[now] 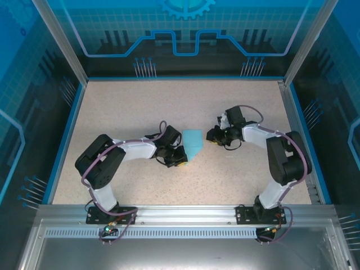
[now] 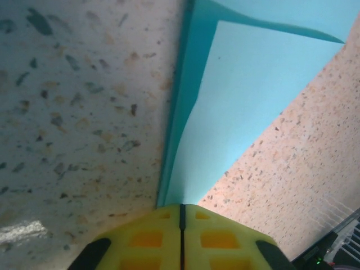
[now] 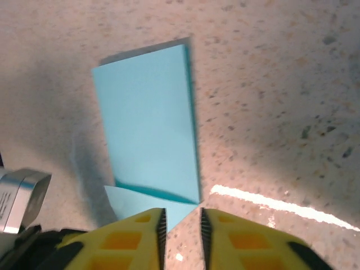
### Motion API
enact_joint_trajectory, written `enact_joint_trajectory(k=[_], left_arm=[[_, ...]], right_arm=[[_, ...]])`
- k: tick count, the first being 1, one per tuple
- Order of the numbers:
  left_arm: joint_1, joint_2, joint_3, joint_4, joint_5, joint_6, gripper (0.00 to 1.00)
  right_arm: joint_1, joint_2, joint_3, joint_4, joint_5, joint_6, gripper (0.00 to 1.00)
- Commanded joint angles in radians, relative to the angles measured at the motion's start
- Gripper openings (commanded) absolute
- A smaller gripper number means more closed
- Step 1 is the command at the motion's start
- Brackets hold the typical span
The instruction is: Fold a paper plane with a square sheet of paper (pick it up from the middle)
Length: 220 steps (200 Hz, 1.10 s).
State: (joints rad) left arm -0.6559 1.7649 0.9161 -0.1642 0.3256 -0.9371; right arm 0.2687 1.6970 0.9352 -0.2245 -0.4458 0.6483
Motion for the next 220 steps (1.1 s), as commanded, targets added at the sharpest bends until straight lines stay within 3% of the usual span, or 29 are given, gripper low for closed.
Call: enact_joint_trajectory(k=[1, 18, 49, 190, 220], left_arm=[[-0.006, -0.055, 0.078, -0.065, -0.038, 0.046, 0.12], [-0.005, -0.046, 0.107, -0.074, -0.077, 0.058, 0.13], [-0.004, 0.014, 0.148, -0.095, -0.143, 0.057, 0.11], [-0.004, 0.053, 0.167, -0.149, -0.229, 0.064, 0.06], [-0.003, 0.053, 0.169, -0.156, -0.229, 0.068, 0.06]], right_arm=[[0.020, -0.047, -0.037, -0.047, -0.008, 0.016, 0.34], [0.038, -0.054, -0.050, -0.045, -0.019, 0.040, 0.42], [0.078, -0.015, -0.036, -0.048, -0.042, 0.066, 0.45], [0.126, 0.148, 0.060, -0.006, -0.141, 0.037, 0.41], [0.125, 0.186, 0.091, 0.002, -0.272, -0.024, 0.35]])
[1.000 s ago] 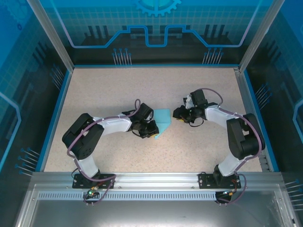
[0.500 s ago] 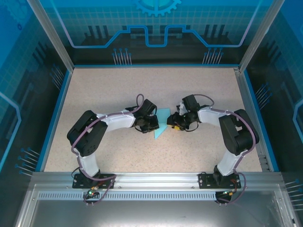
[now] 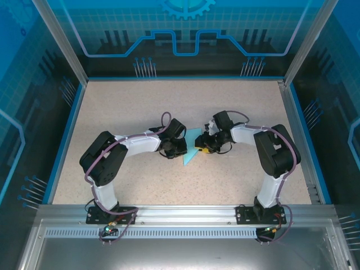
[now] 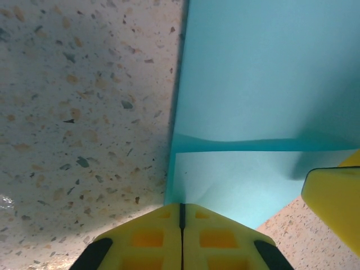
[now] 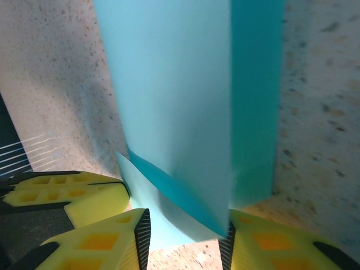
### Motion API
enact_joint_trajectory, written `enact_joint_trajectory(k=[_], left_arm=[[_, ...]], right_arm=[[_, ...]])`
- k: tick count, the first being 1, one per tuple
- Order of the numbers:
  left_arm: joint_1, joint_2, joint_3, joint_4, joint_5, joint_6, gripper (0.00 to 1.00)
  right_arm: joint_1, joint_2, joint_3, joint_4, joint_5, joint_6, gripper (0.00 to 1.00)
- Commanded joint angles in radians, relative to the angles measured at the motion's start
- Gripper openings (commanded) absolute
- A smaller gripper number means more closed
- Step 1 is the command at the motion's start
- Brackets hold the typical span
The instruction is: Fold a paper plane with a square sheet of paper (pick it up from the middle)
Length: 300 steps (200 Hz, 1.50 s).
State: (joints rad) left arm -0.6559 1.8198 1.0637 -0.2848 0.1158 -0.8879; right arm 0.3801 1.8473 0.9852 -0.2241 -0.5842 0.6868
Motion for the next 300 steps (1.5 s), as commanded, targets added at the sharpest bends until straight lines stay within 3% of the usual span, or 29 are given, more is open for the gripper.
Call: enact_joint_trajectory(k=[1, 30, 61, 92, 127, 146, 172, 200, 252, 300], left_arm=[[-0.003, -0.002, 0.021, -0.036, -0.019, 0.020, 0.06], [-0.004, -0.015, 0.025, -0.046, -0.022, 0.027, 0.06], [-0.004, -0.062, 0.022, -0.071, -0.037, 0.045, 0.09], [-0.004, -0.161, 0.003, -0.102, -0.071, 0.077, 0.19], [0.000, -0.292, -0.031, -0.113, -0.119, 0.107, 0.44], [0.002, -0.355, -0.058, -0.083, -0.132, 0.134, 0.53], [-0.001, -0.405, -0.142, 0.033, -0.123, 0.210, 0.54], [-0.026, -0.432, -0.292, 0.279, -0.052, 0.286, 0.62], [-0.077, -0.423, -0.330, 0.325, -0.170, 0.444, 0.66], [-0.080, -0.370, -0.353, 0.423, -0.074, 0.583, 0.64]], right_arm=[[0.014, 0.036, 0.042, 0.000, -0.135, -0.065, 0.35], [0.011, 0.033, 0.057, -0.048, -0.126, -0.108, 0.17], [0.009, -0.013, 0.035, -0.043, -0.072, -0.086, 0.06], [0.012, -0.120, 0.011, -0.047, 0.012, -0.047, 0.05], [0.036, -0.248, 0.018, -0.098, 0.118, -0.006, 0.05], [0.072, -0.297, 0.031, -0.130, 0.193, 0.036, 0.05], [0.119, -0.317, 0.041, -0.128, 0.241, 0.142, 0.05], [0.156, -0.292, 0.044, -0.084, 0.279, 0.274, 0.05], [0.163, -0.223, 0.032, -0.058, 0.323, 0.428, 0.05], [0.162, -0.163, 0.031, -0.068, 0.302, 0.495, 0.05]])
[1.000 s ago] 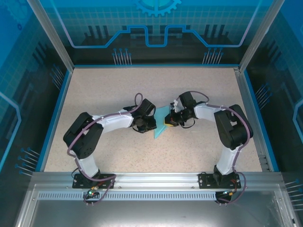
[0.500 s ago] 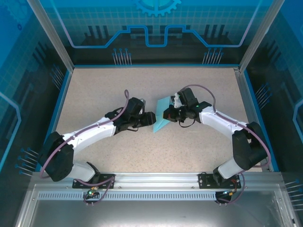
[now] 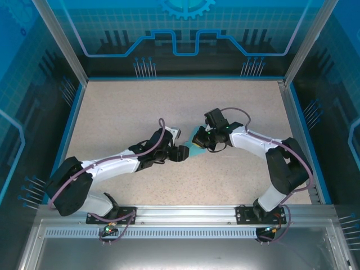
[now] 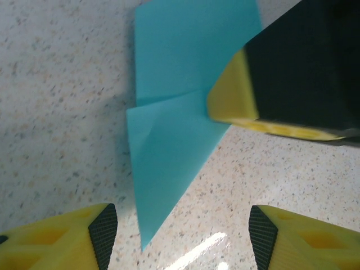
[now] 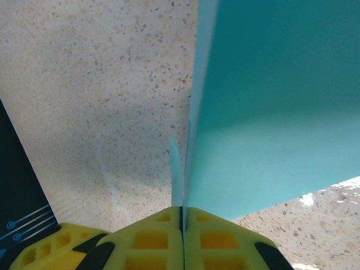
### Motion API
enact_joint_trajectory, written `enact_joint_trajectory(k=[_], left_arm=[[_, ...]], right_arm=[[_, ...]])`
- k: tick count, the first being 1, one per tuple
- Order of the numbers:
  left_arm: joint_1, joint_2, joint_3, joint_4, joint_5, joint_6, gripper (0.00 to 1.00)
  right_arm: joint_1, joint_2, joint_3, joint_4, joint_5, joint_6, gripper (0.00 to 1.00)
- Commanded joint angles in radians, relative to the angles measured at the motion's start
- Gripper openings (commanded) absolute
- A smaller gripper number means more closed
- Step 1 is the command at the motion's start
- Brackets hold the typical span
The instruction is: Fold a paper plane with a square sheet of paper (pick it up from the middle)
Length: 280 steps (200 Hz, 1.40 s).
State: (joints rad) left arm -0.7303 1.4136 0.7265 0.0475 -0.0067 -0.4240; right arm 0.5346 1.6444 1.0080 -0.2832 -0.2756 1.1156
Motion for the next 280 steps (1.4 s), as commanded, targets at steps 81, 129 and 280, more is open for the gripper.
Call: enact_joint_trajectory(k=[81, 129, 280], left_arm=[[-0.021, 0.147, -0.064, 0.266, 0.087, 0.239, 0.54], [-0.034, 0.213, -0.078, 0.346, 0.072, 0.282, 0.45], [-0.049, 0.255, -0.082, 0.379, 0.061, 0.320, 0.10]], right_arm=[[-0.021, 0.067, 0.003, -0.033, -0.068, 0.093, 0.05], [-0.032, 0.077, -0.005, -0.025, -0.109, 0.110, 0.06], [-0.102, -0.020, -0.025, -0.027, -0.149, -0.037, 0.51]])
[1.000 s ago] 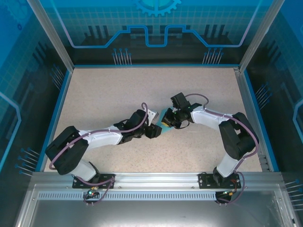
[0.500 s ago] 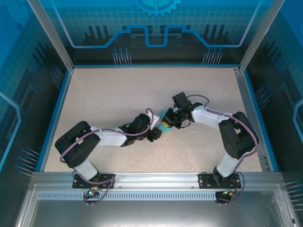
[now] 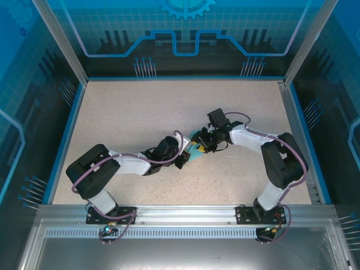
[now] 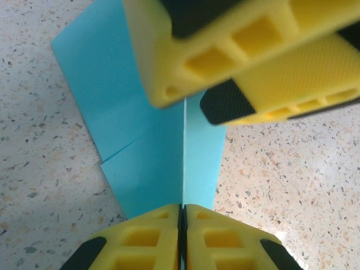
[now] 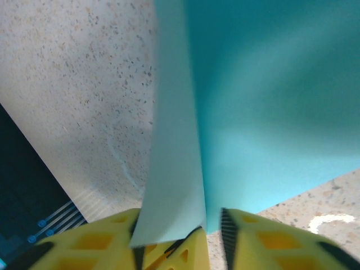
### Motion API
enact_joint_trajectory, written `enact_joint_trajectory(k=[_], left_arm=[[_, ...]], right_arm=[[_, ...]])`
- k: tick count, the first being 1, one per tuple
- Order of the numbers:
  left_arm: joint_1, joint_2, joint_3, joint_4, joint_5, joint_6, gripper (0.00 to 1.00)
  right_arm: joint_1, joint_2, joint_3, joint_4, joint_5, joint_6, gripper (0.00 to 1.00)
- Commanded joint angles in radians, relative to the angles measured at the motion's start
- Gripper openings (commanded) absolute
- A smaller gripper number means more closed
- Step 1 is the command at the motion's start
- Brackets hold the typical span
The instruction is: Fold a paper plane with a square sheet of paper (pick it up from the middle)
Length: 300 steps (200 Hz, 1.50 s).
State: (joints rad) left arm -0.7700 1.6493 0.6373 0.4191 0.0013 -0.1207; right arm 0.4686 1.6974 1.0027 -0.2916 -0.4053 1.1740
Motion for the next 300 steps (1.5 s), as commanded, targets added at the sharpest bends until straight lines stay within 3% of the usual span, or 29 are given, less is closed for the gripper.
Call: enact_joint_trajectory(k=[1, 57, 107, 164, 300], left_arm=[[-0.009, 0.020, 0.007, 0.006, 0.056, 0.017, 0.10], [-0.009, 0.023, 0.027, 0.001, 0.161, -0.112, 0.06], [-0.009, 0.021, -0.002, 0.069, 0.166, -0.331, 0.02], [-0.009, 0.051, -0.017, 0.150, 0.155, -0.533, 0.00], [0.002, 0.095, -0.101, 0.274, 0.118, -0.734, 0.00]], right_arm=[[-0.037, -0.075, -0.020, -0.018, -0.020, -0.099, 0.52], [-0.116, -0.214, -0.161, 0.074, -0.044, -0.341, 0.58], [-0.125, -0.182, -0.208, 0.163, -0.136, -0.477, 0.54], [-0.090, -0.082, -0.202, 0.187, -0.146, -0.516, 0.46], [-0.063, 0.071, -0.134, 0.220, -0.177, -0.563, 0.39]])
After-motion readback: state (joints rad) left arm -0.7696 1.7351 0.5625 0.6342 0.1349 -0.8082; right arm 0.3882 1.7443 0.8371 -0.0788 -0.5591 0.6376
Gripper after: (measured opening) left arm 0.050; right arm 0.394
